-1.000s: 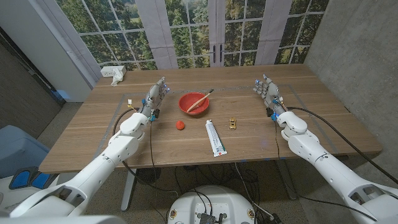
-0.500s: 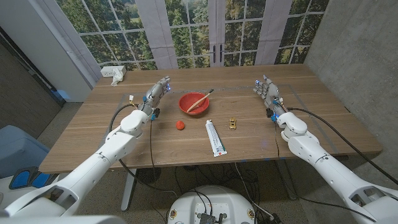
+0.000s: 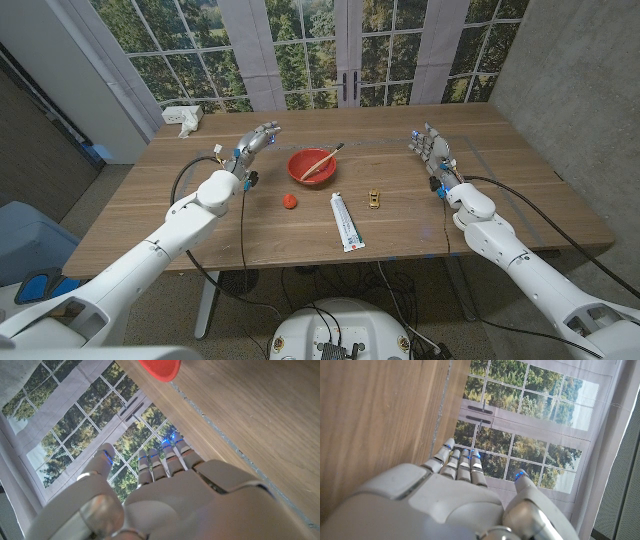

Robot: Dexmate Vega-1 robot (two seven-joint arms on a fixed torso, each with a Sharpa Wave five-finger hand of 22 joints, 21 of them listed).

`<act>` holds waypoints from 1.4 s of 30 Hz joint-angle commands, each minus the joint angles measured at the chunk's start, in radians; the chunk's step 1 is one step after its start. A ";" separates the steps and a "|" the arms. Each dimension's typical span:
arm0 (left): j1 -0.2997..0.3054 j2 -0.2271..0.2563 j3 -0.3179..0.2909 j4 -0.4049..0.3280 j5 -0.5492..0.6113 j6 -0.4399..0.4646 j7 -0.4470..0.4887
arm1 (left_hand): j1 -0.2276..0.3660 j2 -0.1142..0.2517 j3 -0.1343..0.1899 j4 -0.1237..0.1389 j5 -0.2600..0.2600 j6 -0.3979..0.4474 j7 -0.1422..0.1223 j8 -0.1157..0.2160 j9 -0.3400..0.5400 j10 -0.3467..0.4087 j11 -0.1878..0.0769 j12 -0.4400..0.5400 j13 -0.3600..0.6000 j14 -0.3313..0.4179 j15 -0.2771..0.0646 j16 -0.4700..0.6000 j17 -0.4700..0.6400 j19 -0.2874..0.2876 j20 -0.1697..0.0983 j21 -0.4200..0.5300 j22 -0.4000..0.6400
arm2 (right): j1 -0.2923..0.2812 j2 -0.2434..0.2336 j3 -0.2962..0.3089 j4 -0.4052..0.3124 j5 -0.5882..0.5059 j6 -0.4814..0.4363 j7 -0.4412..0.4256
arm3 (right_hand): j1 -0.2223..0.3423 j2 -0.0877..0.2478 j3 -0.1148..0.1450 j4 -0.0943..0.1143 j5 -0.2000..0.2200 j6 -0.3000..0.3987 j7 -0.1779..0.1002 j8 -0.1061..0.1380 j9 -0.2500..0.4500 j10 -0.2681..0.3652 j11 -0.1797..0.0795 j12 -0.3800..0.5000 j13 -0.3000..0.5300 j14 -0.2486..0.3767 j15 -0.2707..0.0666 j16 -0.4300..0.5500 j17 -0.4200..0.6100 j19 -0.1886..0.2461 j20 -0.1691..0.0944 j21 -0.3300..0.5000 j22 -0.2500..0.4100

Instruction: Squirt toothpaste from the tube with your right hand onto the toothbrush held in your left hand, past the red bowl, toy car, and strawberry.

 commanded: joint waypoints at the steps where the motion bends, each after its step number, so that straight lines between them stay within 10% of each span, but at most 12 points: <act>1: -0.024 0.056 0.029 -0.097 0.133 0.122 0.029 | 0.015 0.000 0.002 -0.008 -0.007 0.013 -0.002 0.005 0.003 0.011 0.000 0.005 0.002 0.012 -0.029 0.004 0.006 0.010 0.001 0.009 0.006 | -0.014 -0.002 0.004 -0.006 0.002 0.014 0.000 | 0.008 0.023 -0.001 -0.007 0.004 0.009 0.002 0.003 0.004 0.009 -0.004 0.010 0.002 0.013 0.003 0.005 0.000 0.010 0.005 -0.007 0.002; 42: -0.157 0.127 0.142 -0.250 0.388 0.362 -0.146 | 0.077 0.001 -0.002 -0.014 -0.009 0.105 0.023 0.006 0.006 0.106 -0.008 0.006 0.004 0.130 -0.073 0.018 0.010 0.090 -0.044 0.036 0.012 | -0.035 0.020 0.023 0.030 0.025 0.072 0.014 | 0.013 0.024 -0.002 -0.016 0.003 0.014 0.001 0.003 0.004 0.018 0.001 0.013 0.002 0.019 0.005 0.003 -0.004 0.024 0.006 -0.026 0.003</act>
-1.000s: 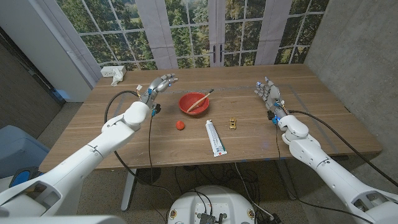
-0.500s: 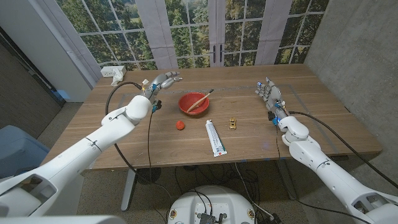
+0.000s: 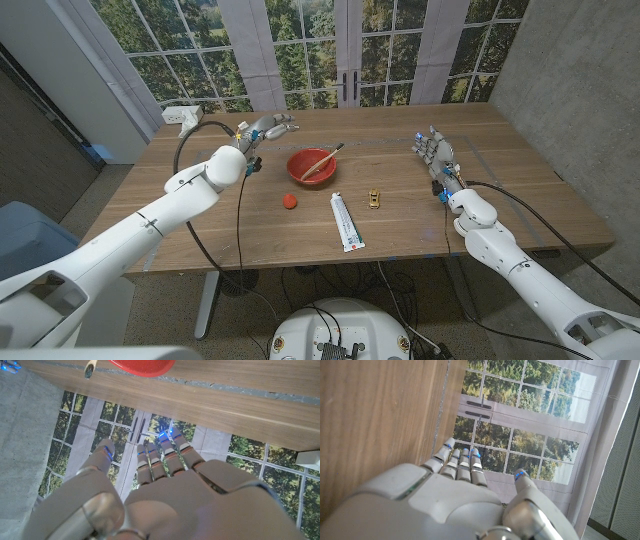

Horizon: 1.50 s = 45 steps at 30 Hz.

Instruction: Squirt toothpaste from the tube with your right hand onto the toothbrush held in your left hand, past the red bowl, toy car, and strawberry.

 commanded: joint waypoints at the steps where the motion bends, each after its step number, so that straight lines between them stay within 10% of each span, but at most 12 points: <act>1: -0.038 0.006 0.033 -0.035 0.066 0.066 -0.049 | 0.015 -0.004 0.002 -0.005 -0.002 0.020 0.001 0.005 0.001 0.014 -0.001 0.005 0.004 0.013 -0.070 0.005 0.001 0.014 -0.005 0.011 0.003 | -0.005 0.007 0.007 0.017 0.011 0.020 0.011 | 0.013 0.024 0.000 -0.006 0.003 0.011 -0.003 0.003 0.004 0.009 -0.001 0.005 0.002 0.010 0.003 0.003 0.000 0.006 -0.002 -0.004 0.002; 14: -0.092 0.001 0.097 -0.077 0.184 0.184 -0.089 | 0.105 -0.081 -0.030 -0.011 -0.004 0.203 0.057 0.043 0.008 0.133 0.002 0.016 0.011 0.050 -0.086 -0.007 0.002 0.033 -0.076 0.004 -0.003 | -0.012 0.010 0.017 0.037 0.021 0.047 0.028 | 0.013 0.025 -0.001 -0.008 0.002 0.013 -0.002 0.003 0.004 0.011 -0.001 0.005 0.003 0.012 0.004 0.002 0.000 0.010 -0.001 -0.012 0.002; 23: -0.141 -0.014 0.167 -0.100 0.310 0.300 -0.134 | 0.239 -0.111 -0.044 -0.011 0.001 0.274 0.032 0.071 0.019 0.256 -0.035 0.041 0.031 0.149 -0.127 0.031 0.021 0.083 -0.075 0.012 -0.004 | -0.023 0.011 0.027 0.036 0.029 0.055 0.023 | 0.013 0.025 -0.002 -0.009 0.002 0.016 -0.002 0.004 0.005 0.014 -0.001 0.006 0.003 0.015 0.006 0.002 -0.001 0.013 0.001 -0.017 0.002; 45: -0.300 -0.036 0.290 -0.069 0.385 0.409 -0.428 | 0.287 -0.104 -0.074 0.003 -0.002 0.238 0.018 0.050 0.020 0.268 -0.030 0.033 0.042 0.173 -0.134 0.055 0.041 0.147 -0.047 0.032 -0.001 | -0.032 0.011 0.037 0.044 0.026 0.084 0.022 | 0.012 0.024 -0.004 -0.010 0.002 0.020 -0.002 0.004 0.005 0.017 0.000 0.006 0.003 0.019 0.007 0.001 -0.002 0.020 0.004 -0.029 0.003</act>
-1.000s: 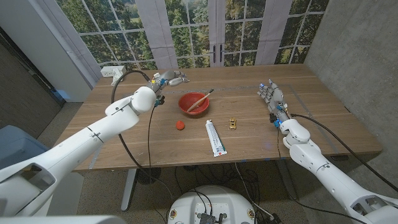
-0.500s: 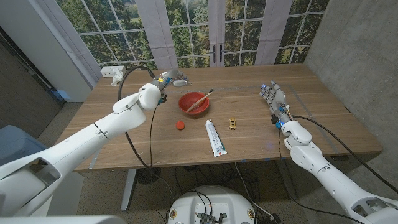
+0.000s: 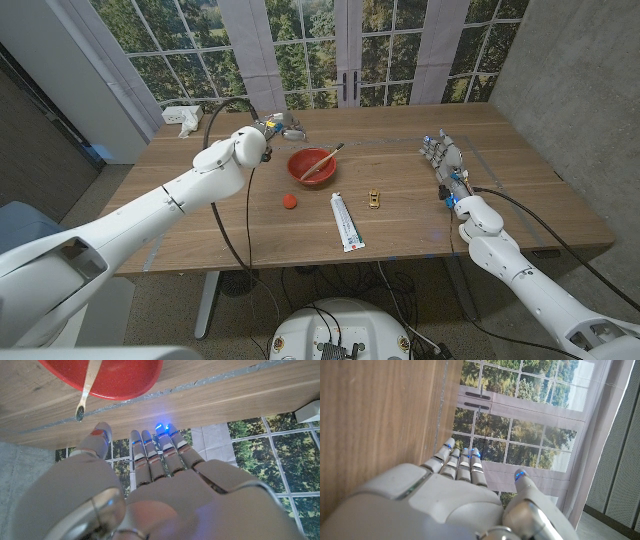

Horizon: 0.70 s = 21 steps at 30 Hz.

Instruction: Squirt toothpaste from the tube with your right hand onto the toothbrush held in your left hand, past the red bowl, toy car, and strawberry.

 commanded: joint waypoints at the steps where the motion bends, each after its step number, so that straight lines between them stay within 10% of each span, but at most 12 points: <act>1: -0.078 -0.014 0.060 0.019 0.044 0.053 -0.144 | 0.022 -0.002 -0.019 0.005 0.002 -0.004 0.006 -0.006 0.002 0.020 -0.002 0.001 0.005 0.027 -0.129 0.021 0.011 0.074 -0.005 0.030 0.004 | -0.006 0.003 0.007 0.005 -0.001 0.016 -0.004 | 0.012 0.024 0.000 -0.006 0.002 0.012 0.001 0.004 0.005 0.010 0.001 0.006 0.003 0.009 -0.004 0.000 0.003 0.005 -0.003 -0.007 0.003; 9: -0.114 -0.026 0.095 0.033 0.077 0.078 -0.192 | 0.063 0.011 -0.053 0.006 0.003 -0.010 0.017 -0.024 0.002 0.058 0.000 0.005 0.016 0.120 -0.162 0.068 0.018 0.268 -0.039 0.094 -0.003 | -0.008 0.006 0.011 0.011 0.003 0.026 -0.002 | 0.012 0.024 -0.001 -0.007 0.001 0.013 0.000 0.003 0.005 0.010 0.000 0.006 0.003 0.010 -0.003 0.000 0.003 0.009 -0.002 -0.012 0.003; 21: -0.183 -0.046 0.164 0.070 0.143 0.090 -0.306 | 0.104 0.026 -0.062 0.004 0.006 0.009 0.008 -0.025 0.002 0.071 -0.004 0.006 0.022 0.096 -0.159 0.066 0.026 0.199 -0.035 0.065 -0.001 | -0.016 0.008 0.016 0.014 0.004 0.042 -0.001 | 0.012 0.023 -0.003 -0.009 0.001 0.013 0.000 0.003 0.005 0.011 0.001 0.005 0.003 0.012 -0.001 -0.001 0.002 0.011 0.000 -0.019 0.003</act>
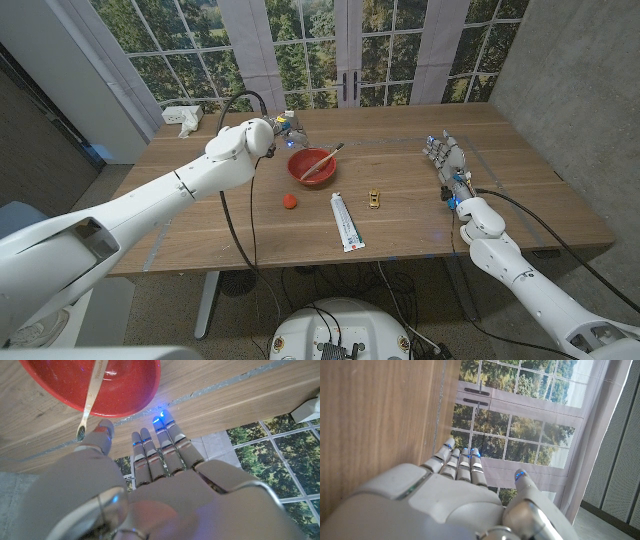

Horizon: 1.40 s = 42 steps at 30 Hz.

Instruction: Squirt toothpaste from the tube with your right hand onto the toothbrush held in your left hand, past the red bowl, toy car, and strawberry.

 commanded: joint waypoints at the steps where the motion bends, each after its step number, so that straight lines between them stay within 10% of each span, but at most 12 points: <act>1: -0.079 -0.023 0.068 0.043 0.056 0.015 -0.141 | 0.016 0.006 -0.012 0.003 0.005 0.022 -0.005 0.002 0.002 0.013 0.006 0.007 0.004 -0.015 -0.149 0.003 0.009 -0.028 -0.018 -0.012 0.002 | -0.009 0.003 0.006 0.005 0.002 0.018 0.001 | 0.012 0.023 0.001 -0.005 0.001 0.013 0.000 0.003 0.005 0.008 -0.003 0.005 0.003 0.013 -0.001 -0.001 0.002 0.008 0.003 -0.002 0.003; 22: -0.130 -0.069 0.101 0.112 0.078 -0.090 -0.232 | 0.022 0.014 -0.029 0.010 0.004 0.035 -0.006 0.001 0.002 0.023 0.009 0.008 0.008 -0.013 -0.153 0.015 0.023 -0.007 -0.018 -0.003 0.006 | -0.014 0.010 0.023 0.033 0.022 0.053 0.023 | 0.012 0.022 0.000 -0.008 0.001 0.015 -0.001 0.003 0.005 0.015 -0.002 0.007 0.003 0.018 0.002 -0.002 0.000 0.016 0.004 -0.013 0.003; 42: -0.113 -0.130 0.178 0.119 0.273 0.007 -0.241 | 0.027 0.021 -0.033 0.011 0.005 0.037 -0.006 -0.003 0.002 0.021 0.008 0.006 0.009 -0.009 -0.152 0.014 0.020 0.005 -0.020 0.003 0.008 | -0.013 0.010 0.037 0.066 0.046 0.071 0.061 | 0.013 0.023 -0.001 -0.010 0.001 0.019 -0.002 0.003 0.005 0.022 -0.002 0.009 0.004 0.022 0.004 -0.002 -0.001 0.023 0.009 -0.021 0.004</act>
